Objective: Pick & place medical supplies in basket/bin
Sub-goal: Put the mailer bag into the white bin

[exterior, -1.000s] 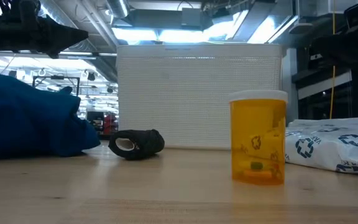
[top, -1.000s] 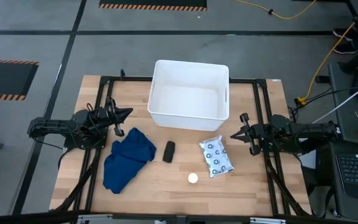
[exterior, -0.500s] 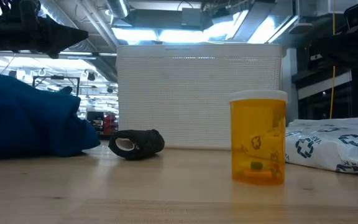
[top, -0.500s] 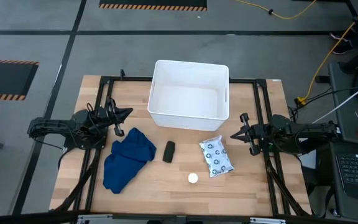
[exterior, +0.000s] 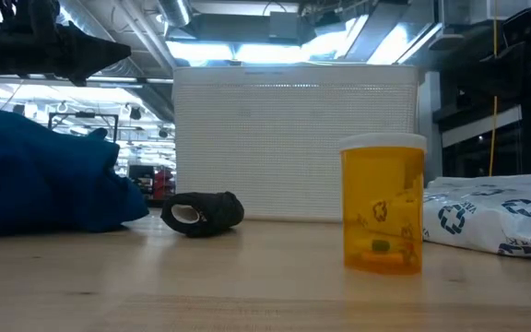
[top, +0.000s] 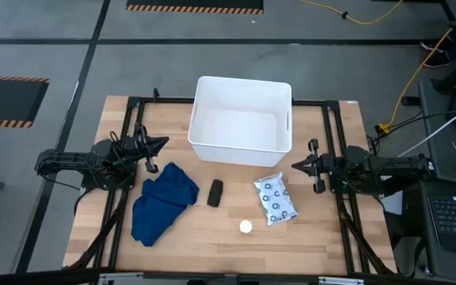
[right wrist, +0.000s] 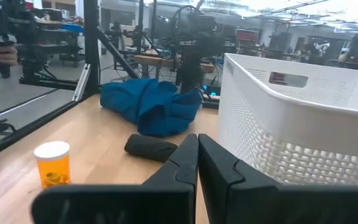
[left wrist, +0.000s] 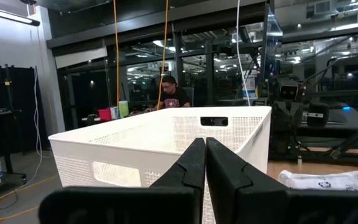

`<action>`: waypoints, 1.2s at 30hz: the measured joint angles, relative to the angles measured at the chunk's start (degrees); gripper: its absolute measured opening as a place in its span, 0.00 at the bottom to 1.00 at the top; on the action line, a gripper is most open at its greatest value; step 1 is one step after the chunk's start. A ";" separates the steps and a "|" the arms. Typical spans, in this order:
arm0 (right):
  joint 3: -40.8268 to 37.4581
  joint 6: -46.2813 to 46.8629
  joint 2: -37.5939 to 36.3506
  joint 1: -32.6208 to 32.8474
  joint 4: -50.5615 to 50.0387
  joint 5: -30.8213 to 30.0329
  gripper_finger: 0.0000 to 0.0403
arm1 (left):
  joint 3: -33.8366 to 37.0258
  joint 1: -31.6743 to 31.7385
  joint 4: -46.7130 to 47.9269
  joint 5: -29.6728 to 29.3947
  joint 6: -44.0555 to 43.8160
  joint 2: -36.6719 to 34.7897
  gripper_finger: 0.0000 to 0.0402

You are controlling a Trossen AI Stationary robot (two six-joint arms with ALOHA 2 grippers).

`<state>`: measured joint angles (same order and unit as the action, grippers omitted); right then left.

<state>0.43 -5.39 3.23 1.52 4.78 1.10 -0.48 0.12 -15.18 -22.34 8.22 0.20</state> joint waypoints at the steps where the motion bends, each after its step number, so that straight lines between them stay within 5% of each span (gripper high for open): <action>1: 0.00 1.10 0.01 0.00 -0.08 -0.56 0.03 | 0.00 -0.02 -0.04 -0.01 0.33 -0.01 0.02; 4: 0.00 3.39 0.04 0.00 -0.63 -0.65 0.01 | 0.00 -0.02 0.48 1.39 0.85 -0.01 0.01; 11: 1.45 9.46 0.14 0.02 -3.70 0.20 0.00 | -0.01 -0.02 3.08 16.20 -4.08 0.01 0.00; 18: 8.85 11.35 4.08 1.92 -9.83 -0.05 0.00 | -0.01 -0.02 3.57 16.19 -7.20 0.01 0.01; 29: 19.98 22.86 24.18 11.72 -17.82 -2.48 0.00 | -0.01 -0.02 3.63 16.45 -9.54 -0.01 0.01; 36: 30.82 32.89 34.63 21.71 -34.10 -13.50 0.00 | 0.00 -0.02 3.63 15.86 -9.56 0.00 0.01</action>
<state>31.24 27.50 37.86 23.23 -29.32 -12.40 -0.48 0.10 -11.55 -6.48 -1.34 0.20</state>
